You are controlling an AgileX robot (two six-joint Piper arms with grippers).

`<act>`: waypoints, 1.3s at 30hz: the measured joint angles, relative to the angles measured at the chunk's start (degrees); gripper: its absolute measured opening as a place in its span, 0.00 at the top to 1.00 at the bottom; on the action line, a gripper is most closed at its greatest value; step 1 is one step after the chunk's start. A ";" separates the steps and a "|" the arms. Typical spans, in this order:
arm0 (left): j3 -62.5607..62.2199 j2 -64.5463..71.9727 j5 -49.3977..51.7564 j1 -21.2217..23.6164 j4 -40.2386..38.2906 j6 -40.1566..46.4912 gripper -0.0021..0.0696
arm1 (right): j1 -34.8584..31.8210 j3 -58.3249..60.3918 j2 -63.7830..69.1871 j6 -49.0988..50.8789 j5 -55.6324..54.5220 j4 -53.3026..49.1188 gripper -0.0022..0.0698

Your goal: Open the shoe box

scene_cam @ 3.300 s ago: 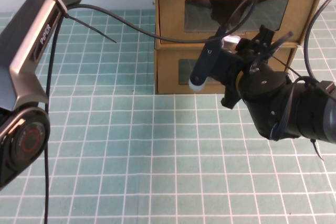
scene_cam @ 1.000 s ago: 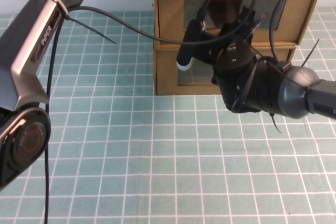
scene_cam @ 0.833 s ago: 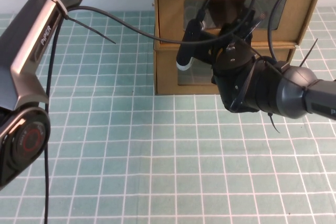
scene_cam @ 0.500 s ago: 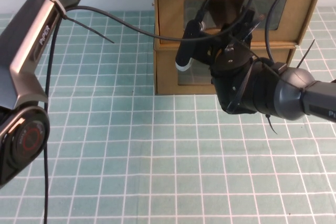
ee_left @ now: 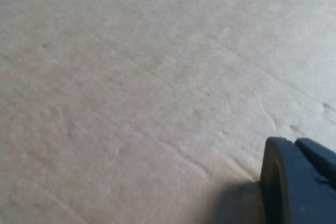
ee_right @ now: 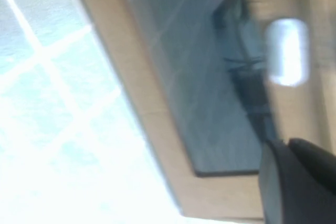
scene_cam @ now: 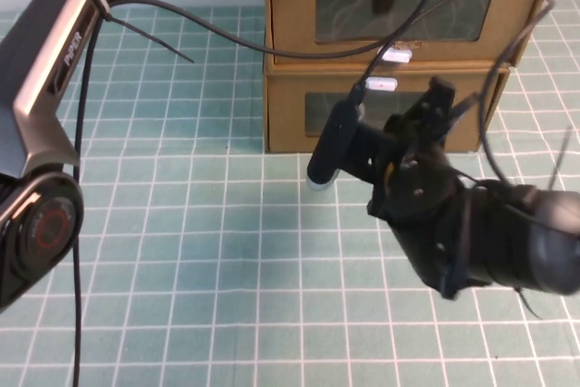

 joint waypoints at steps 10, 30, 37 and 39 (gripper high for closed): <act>0.00 0.08 0.00 0.11 -0.46 -0.04 0.98 | -2.73 -4.90 -0.20 -0.25 2.64 -1.32 0.80; 0.00 0.08 0.00 0.20 -0.79 -0.04 0.98 | -7.29 -16.84 9.16 -8.69 -0.31 -1.42 0.66; 0.00 0.22 -0.23 0.32 -0.79 -0.04 0.98 | -7.95 -18.36 10.09 -8.89 -1.50 0.17 0.62; 0.00 0.22 -0.23 0.32 -0.79 -0.04 0.98 | -8.10 -18.61 10.20 -8.89 -1.50 0.40 0.62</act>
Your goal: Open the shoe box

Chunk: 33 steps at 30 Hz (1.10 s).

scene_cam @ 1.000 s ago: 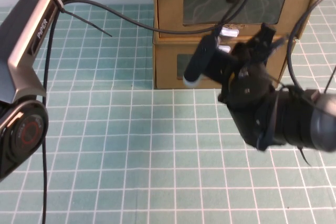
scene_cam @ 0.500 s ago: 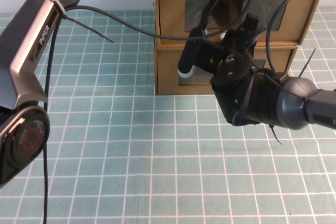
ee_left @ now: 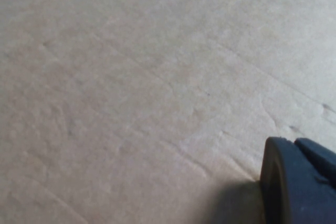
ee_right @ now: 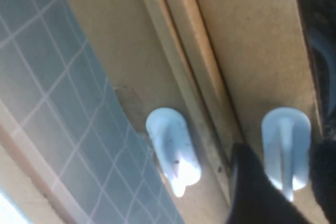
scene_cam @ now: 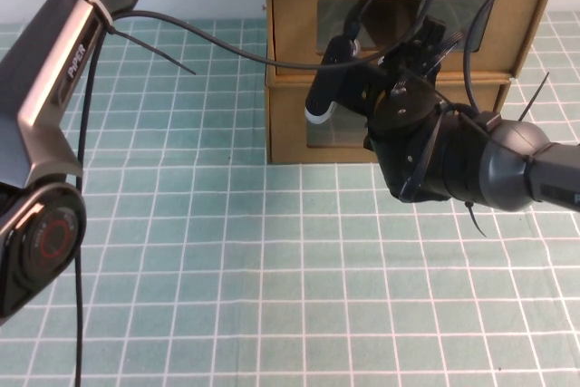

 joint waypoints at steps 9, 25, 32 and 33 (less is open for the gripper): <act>0.00 0.00 0.00 0.00 0.20 0.10 0.98 | -0.30 -0.60 0.07 -2.71 -0.39 1.75 0.81; 0.00 0.43 1.56 1.83 -4.86 -0.10 0.98 | 5.28 17.76 -11.97 8.86 -1.18 -2.55 0.98; 0.00 0.77 2.02 2.50 -7.97 1.24 0.98 | 5.60 17.19 -13.96 8.94 -0.55 -2.55 0.97; 0.00 0.86 2.06 2.50 -8.35 1.39 0.98 | 5.25 16.61 -13.63 8.94 -0.44 -2.35 0.95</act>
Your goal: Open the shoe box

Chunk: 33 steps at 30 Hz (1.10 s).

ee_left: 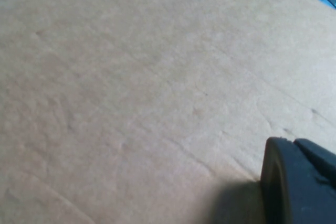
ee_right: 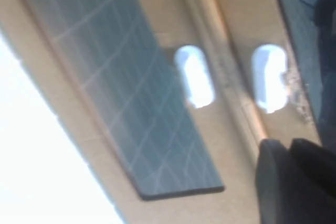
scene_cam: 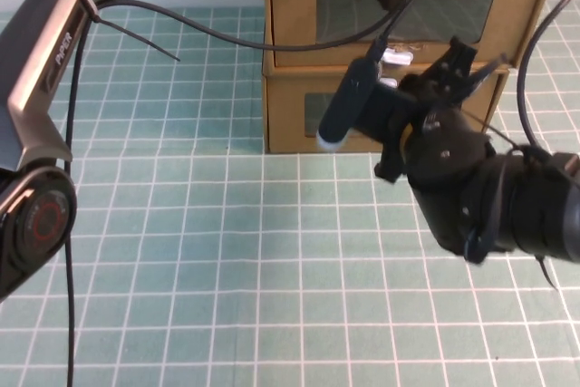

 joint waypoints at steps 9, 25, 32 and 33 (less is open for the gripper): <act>0.11 0.04 0.09 0.12 -0.72 0.78 0.98 | -2.33 -8.35 5.96 -2.90 1.38 0.03 0.40; 0.11 0.26 -0.58 0.33 -0.72 1.21 0.98 | -4.53 -20.32 17.18 -8.90 4.26 4.25 0.42; 0.22 0.26 -0.72 0.33 -0.61 1.34 0.98 | -4.67 -21.08 17.18 -12.61 4.13 7.06 0.48; 0.22 0.26 -0.71 0.33 -0.61 1.34 0.98 | -4.67 -21.08 17.18 -12.79 4.09 7.19 0.48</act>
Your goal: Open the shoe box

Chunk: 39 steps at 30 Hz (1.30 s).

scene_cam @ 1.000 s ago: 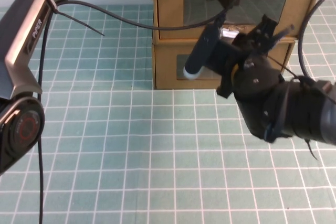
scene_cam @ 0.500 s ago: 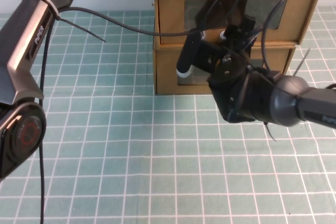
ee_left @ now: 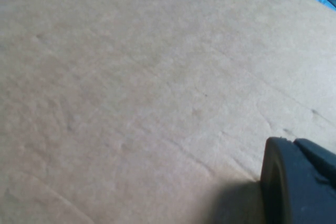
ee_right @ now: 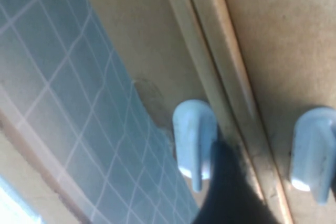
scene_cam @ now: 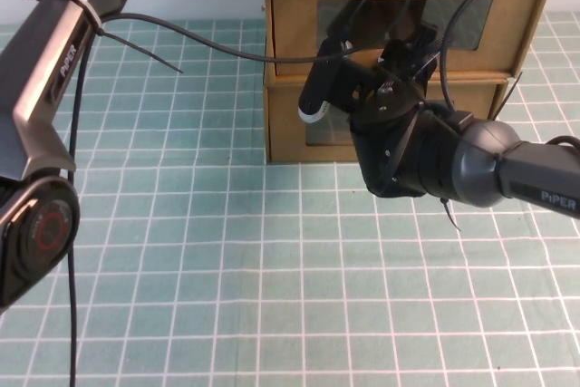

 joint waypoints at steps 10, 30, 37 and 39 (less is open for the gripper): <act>0.00 -0.10 0.45 0.00 0.22 -1.49 0.98 | 0.68 12.36 -7.93 10.87 -2.31 -7.16 0.81; 0.39 -2.39 0.82 -0.11 3.30 -2.27 0.98 | 6.57 24.47 -22.20 9.89 -1.74 -6.94 0.80; 0.82 -3.51 1.46 -0.35 6.76 -2.36 0.98 | 3.15 19.92 -15.33 -2.17 -2.13 -6.94 0.42; 0.82 -3.51 1.46 -0.35 6.76 -2.36 0.98 | 2.48 18.49 -13.46 -3.02 -2.13 -6.94 0.35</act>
